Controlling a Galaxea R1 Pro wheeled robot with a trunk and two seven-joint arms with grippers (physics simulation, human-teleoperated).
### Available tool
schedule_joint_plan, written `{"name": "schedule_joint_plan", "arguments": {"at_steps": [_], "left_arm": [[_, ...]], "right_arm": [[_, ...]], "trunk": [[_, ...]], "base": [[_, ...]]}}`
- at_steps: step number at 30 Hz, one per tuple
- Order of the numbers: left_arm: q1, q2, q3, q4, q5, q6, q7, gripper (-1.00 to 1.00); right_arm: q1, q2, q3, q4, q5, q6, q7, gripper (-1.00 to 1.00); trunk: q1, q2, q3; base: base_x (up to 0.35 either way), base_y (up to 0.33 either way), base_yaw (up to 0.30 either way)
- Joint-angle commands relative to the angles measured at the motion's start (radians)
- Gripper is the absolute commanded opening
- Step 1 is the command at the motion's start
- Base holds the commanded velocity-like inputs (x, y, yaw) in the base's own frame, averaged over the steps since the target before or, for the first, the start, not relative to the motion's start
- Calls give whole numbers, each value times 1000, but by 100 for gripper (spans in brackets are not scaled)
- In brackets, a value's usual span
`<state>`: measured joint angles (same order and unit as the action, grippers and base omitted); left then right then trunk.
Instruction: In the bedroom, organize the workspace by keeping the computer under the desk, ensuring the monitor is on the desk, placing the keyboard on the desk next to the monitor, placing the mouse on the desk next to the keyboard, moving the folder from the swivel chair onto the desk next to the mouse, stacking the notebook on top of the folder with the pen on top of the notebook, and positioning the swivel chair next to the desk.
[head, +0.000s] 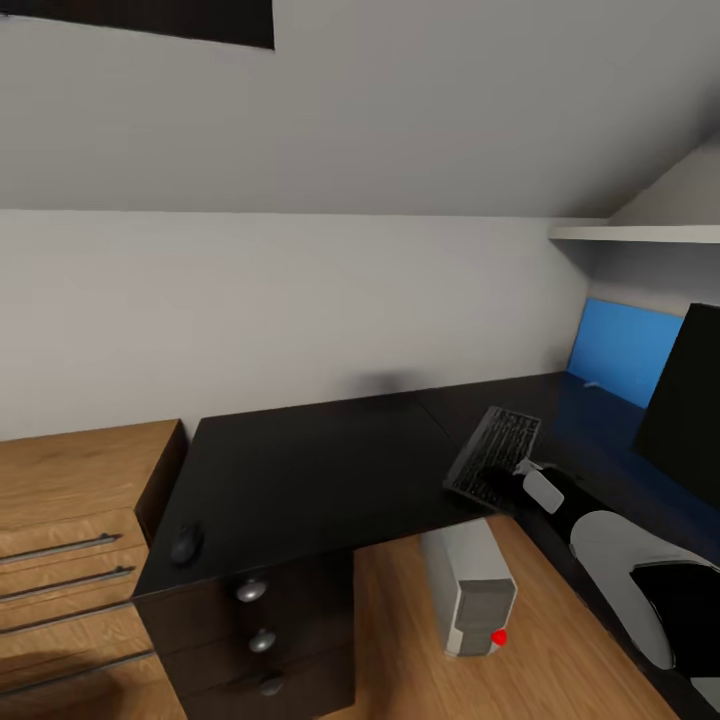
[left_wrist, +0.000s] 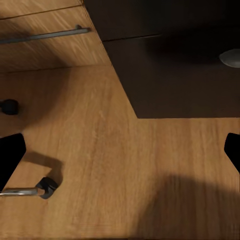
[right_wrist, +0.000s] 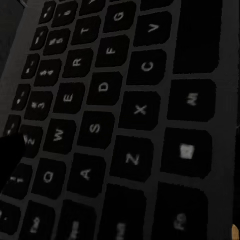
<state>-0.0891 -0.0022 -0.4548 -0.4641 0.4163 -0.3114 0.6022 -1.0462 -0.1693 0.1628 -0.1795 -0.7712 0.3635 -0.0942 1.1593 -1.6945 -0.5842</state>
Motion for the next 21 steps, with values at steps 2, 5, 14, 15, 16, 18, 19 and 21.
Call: {"name": "schedule_joint_plan", "arguments": {"at_steps": [2,5,14,15,16,18,19,21], "left_arm": [[-1,1,-8,1,10,-6,5,100],[-1,1,-8,1,10,-6,4,100],[-1,1,-9,2,9,-7,3,100],[-1,1,-9,2,9,-7,3,100],[-1,1,-9,2,9,-7,3,100],[-1,1,-9,2,9,-7,3,100],[-1,1,-9,2,8,-7,3,100],[-1,1,-9,2,8,-7,3,100]], "right_arm": [[0,-1,8,-3,-11,5,-7,100],[0,-1,9,-3,-11,5,-7,100],[0,-1,9,-3,-11,5,-7,100],[0,-1,9,-3,-11,4,-7,100],[0,-1,9,-3,-11,4,-7,100],[0,-1,9,-3,-11,4,-7,100],[0,-1,9,-3,-11,4,-7,100],[0,-1,9,-3,-11,3,-7,100]], "trunk": [[0,-1,-1],[0,-1,-1],[0,-1,-1],[0,-1,-1],[0,-1,-1],[0,-1,-1],[0,-1,-1],[0,-1,-1]], "base": [[0,0,274],[0,0,274],[0,0,274],[0,0,273],[5,5,274],[78,76,274],[160,153,274],[196,183,260]]}}
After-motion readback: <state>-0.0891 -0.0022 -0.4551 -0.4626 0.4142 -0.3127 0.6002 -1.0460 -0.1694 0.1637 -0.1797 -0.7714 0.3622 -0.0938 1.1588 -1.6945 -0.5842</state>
